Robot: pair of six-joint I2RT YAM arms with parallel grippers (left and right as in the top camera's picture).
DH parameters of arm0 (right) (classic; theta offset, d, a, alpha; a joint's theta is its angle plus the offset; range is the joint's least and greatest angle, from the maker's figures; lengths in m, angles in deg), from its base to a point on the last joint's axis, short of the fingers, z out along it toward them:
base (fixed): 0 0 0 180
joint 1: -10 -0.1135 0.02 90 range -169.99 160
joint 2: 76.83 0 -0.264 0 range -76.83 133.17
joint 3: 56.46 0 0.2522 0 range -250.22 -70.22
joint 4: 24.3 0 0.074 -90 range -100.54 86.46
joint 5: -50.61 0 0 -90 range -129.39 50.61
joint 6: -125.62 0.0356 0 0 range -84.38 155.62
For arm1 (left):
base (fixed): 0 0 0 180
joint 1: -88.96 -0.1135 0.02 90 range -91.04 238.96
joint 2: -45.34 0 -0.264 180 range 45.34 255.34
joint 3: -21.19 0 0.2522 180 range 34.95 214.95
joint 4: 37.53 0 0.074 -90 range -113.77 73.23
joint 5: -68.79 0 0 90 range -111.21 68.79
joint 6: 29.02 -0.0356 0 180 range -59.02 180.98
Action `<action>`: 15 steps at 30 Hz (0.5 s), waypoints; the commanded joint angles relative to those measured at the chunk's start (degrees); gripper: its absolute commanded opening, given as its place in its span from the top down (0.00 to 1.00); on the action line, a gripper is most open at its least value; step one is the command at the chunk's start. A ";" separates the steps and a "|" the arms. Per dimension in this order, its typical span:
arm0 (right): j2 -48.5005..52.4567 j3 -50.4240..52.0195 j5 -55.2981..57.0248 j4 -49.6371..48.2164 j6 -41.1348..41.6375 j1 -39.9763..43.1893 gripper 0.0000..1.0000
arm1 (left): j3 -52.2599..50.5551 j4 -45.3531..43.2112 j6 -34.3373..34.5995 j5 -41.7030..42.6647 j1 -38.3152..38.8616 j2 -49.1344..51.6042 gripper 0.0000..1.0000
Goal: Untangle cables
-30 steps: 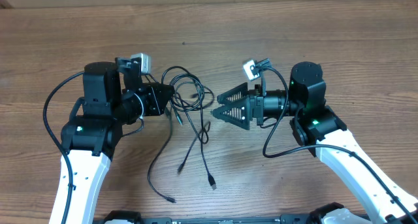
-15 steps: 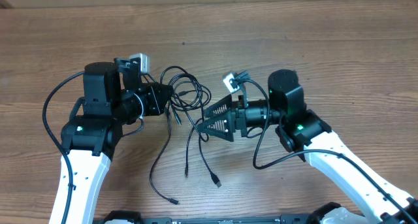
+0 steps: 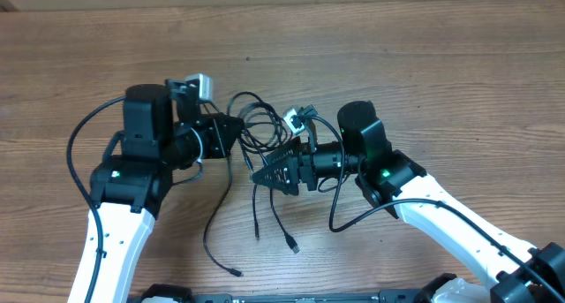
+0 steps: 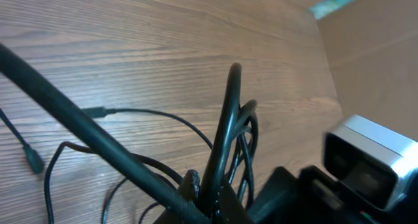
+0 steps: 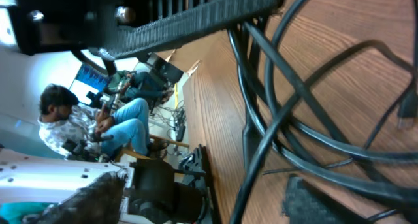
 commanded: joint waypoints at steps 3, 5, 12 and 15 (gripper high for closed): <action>0.13 -1.40 2.45 -0.26 -0.37 -0.55 0.45 | 1.22 -0.52 0.70 -0.55 2.43 0.02 0.96; 0.13 -1.40 2.45 -0.24 -0.35 -0.55 0.58 | 1.22 -0.50 0.72 -0.59 2.47 0.02 0.96; 0.13 -1.40 2.43 -0.26 -0.15 -0.55 0.96 | 1.22 -0.44 0.52 -1.27 2.45 0.02 0.96; 0.11 -1.40 2.38 -0.28 0.13 -0.55 0.96 | 1.25 0.17 0.55 -3.02 2.45 0.02 0.96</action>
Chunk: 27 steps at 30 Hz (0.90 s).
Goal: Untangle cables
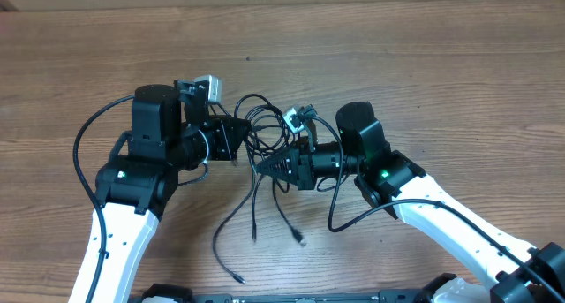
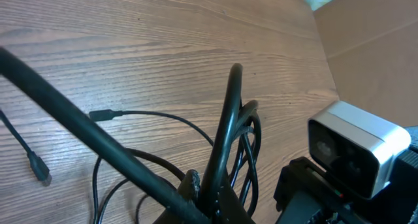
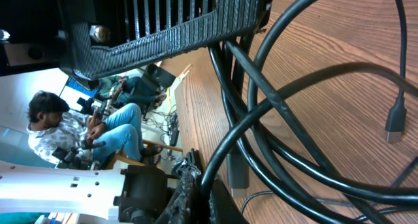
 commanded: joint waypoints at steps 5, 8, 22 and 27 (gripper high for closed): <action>0.11 -1.40 -2.60 -3.58 3.06 -0.20 0.96 | 1.22 1.22 0.55 -4.61 0.44 0.00 0.96; 0.00 -1.40 -5.75 -9.73 6.23 -0.20 0.96 | 1.22 2.86 0.55 -9.11 0.44 0.00 0.96; -3.30 -1.42 -10.45 -32.06 22.82 7.37 0.96 | 1.22 14.73 0.66 -29.24 0.37 0.00 0.96; -4.11 -1.42 -10.82 -47.65 34.60 13.77 0.96 | 1.22 17.44 0.81 -34.64 0.37 0.00 0.96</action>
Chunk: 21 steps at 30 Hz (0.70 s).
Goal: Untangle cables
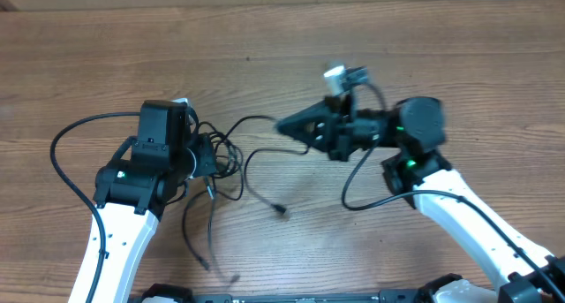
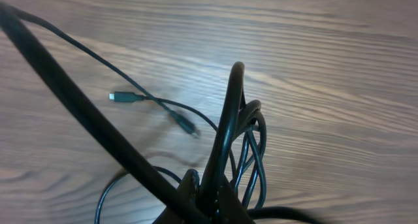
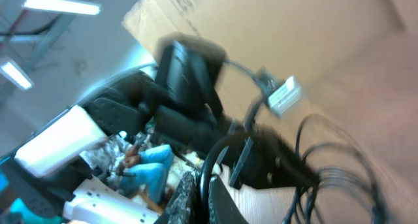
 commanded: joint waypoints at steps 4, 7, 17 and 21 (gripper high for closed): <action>-2.12 -1.38 -0.13 -20.63 20.24 9.70 0.96 | 1.07 1.36 0.61 -6.51 0.37 0.00 0.96; -2.12 -1.38 0.52 -29.90 29.53 20.11 0.96 | 1.03 1.42 0.61 -6.51 0.37 0.00 0.96; -2.10 -1.36 -0.46 -28.59 33.86 41.90 0.96 | 1.01 1.64 0.61 -6.93 0.37 0.00 0.96; -2.10 -1.36 -0.48 -26.18 33.83 48.41 0.96 | 1.01 1.62 0.61 -6.97 0.37 0.00 0.96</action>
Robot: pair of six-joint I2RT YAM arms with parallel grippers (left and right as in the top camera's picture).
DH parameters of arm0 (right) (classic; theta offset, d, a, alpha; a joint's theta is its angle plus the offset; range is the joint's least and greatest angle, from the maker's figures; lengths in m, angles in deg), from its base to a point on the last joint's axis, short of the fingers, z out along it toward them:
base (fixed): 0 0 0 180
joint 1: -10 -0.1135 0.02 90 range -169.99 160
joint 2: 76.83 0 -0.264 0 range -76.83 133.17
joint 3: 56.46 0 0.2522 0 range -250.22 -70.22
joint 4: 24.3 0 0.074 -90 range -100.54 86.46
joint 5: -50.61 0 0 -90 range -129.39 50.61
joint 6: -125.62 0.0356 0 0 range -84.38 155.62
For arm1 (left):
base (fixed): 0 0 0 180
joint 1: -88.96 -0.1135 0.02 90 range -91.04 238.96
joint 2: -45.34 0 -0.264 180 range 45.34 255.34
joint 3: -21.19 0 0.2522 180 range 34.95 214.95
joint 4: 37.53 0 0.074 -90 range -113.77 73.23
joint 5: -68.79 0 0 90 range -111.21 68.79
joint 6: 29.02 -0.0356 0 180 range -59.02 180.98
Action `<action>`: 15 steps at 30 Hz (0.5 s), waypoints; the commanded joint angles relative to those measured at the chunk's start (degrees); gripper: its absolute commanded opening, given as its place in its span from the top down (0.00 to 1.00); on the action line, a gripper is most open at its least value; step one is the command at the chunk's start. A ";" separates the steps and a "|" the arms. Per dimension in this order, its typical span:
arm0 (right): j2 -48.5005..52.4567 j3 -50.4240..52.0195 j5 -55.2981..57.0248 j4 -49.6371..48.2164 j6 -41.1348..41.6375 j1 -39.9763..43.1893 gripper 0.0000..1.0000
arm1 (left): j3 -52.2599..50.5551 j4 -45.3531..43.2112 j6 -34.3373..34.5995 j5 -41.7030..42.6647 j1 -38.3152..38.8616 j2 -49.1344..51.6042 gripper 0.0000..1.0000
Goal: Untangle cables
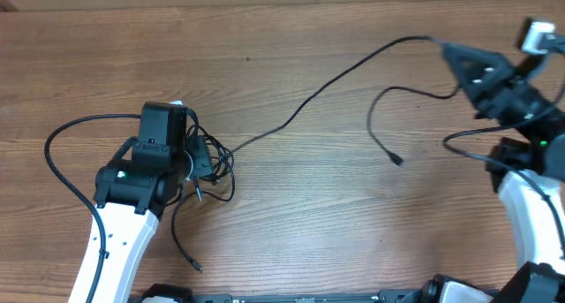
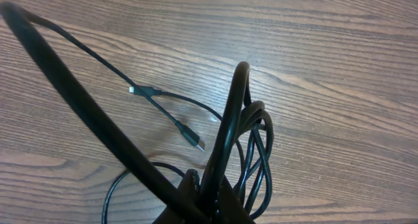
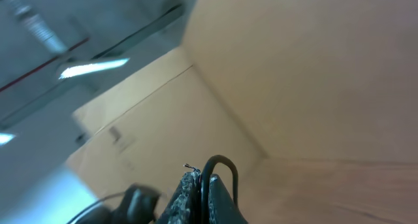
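Observation:
A tangle of black cables (image 1: 216, 162) is bunched at the left of the wooden table, and my left gripper (image 1: 205, 162) is shut on it. In the left wrist view the thick loops (image 2: 251, 126) rise from between the fingers of that gripper (image 2: 208, 185), and two plug ends (image 2: 192, 140) lie on the wood. One thin cable (image 1: 327, 87) runs out of the tangle in a long line to the far right. My right gripper (image 1: 444, 49) is shut on it, raised. Its free plug end (image 1: 397, 160) hangs down. The right wrist view shows its gripper (image 3: 208, 178) pinching the thin cable (image 3: 222, 162).
A cardboard wall runs along the table's back edge. The left arm's own supply cable (image 1: 62, 153) loops out at the left. Another loose tail ends in a plug (image 1: 192, 266) near the front edge. Bare wood (image 1: 309, 232) lies between the arms.
My right gripper has gone from mid table to the far right back corner, still shut on the thin cable, which now stretches out from the tangle. The left gripper has hardly moved.
Both grippers were first close together at mid table, each shut on part of the tangle. Then the left gripper was further left with the bundle and the right one raised to the right with one cable. Now that cable is drawn out long across the table.

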 commanded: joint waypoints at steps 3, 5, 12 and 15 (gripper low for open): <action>-0.63 -1.14 0.72 2.40 1.14 9.29 0.96 | 1.01 -0.09 0.61 -1.66 0.37 -0.02 0.96; -0.63 -1.14 0.70 3.61 1.14 12.39 0.96 | 1.01 -0.09 0.61 -1.68 0.37 -0.02 0.96; -0.57 -1.14 -1.36 7.32 0.46 19.89 0.96 | 1.01 -0.11 0.66 -2.36 0.37 0.00 0.96; -0.57 -1.14 -1.27 8.09 0.44 22.67 0.96 | 1.01 -0.07 0.63 -2.95 0.37 0.00 0.96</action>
